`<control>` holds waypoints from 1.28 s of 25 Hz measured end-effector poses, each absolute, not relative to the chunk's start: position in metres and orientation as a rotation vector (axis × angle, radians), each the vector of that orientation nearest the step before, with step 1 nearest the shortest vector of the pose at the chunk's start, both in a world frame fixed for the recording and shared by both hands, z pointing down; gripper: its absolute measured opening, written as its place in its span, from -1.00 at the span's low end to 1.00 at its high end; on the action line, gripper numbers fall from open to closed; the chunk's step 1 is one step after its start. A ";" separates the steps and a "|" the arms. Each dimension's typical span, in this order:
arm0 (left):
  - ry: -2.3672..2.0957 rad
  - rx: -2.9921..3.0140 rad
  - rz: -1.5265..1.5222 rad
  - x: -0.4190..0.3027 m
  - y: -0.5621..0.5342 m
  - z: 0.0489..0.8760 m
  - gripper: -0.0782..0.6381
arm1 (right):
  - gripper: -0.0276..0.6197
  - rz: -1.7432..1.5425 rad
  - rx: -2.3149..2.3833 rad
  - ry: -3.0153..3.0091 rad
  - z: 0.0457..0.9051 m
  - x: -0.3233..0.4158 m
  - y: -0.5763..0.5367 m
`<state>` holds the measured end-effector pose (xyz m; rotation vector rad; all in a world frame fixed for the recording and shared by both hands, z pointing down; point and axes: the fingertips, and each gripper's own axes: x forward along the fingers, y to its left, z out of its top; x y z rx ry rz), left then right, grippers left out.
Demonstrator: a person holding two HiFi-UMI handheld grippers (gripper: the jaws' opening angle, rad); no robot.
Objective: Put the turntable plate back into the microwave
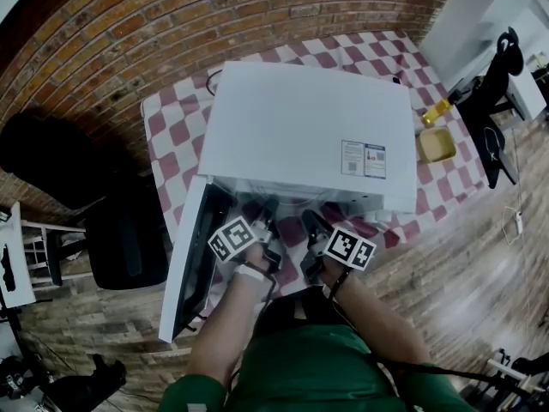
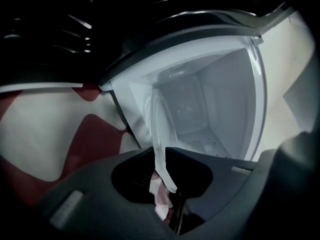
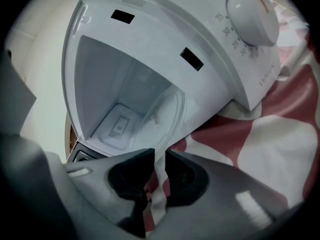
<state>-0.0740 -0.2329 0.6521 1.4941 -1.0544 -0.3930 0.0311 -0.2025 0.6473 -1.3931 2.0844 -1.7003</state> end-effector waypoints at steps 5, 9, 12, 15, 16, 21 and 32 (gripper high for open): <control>-1.031 1.557 -0.309 -0.069 -0.236 0.650 -0.46 | -0.73 -1.725 -1.403 2.007 0.648 0.037 -0.214; -1.019 1.548 -0.318 -0.070 -0.224 0.646 -0.39 | -0.74 -1.720 -1.414 1.957 0.648 0.042 -0.222; -1.054 1.536 -0.342 -0.077 -0.222 0.645 -0.69 | -0.74 -1.718 -1.405 1.964 0.646 0.037 -0.226; -1.061 1.523 -0.364 -0.080 -0.227 0.644 -0.70 | -0.74 -1.713 -1.406 1.966 0.644 0.035 -0.229; -1.059 1.524 -0.366 -0.080 -0.229 0.643 -0.70 | -0.74 -1.707 -1.410 1.965 0.643 0.035 -0.230; -1.071 1.515 -0.378 -0.080 -0.239 0.642 -0.70 | -0.74 -1.693 -1.430 1.976 0.641 0.034 -0.238; -1.081 1.526 -0.375 -0.076 -0.260 0.639 -0.70 | -0.72 -1.681 -1.484 1.988 0.644 0.035 -0.253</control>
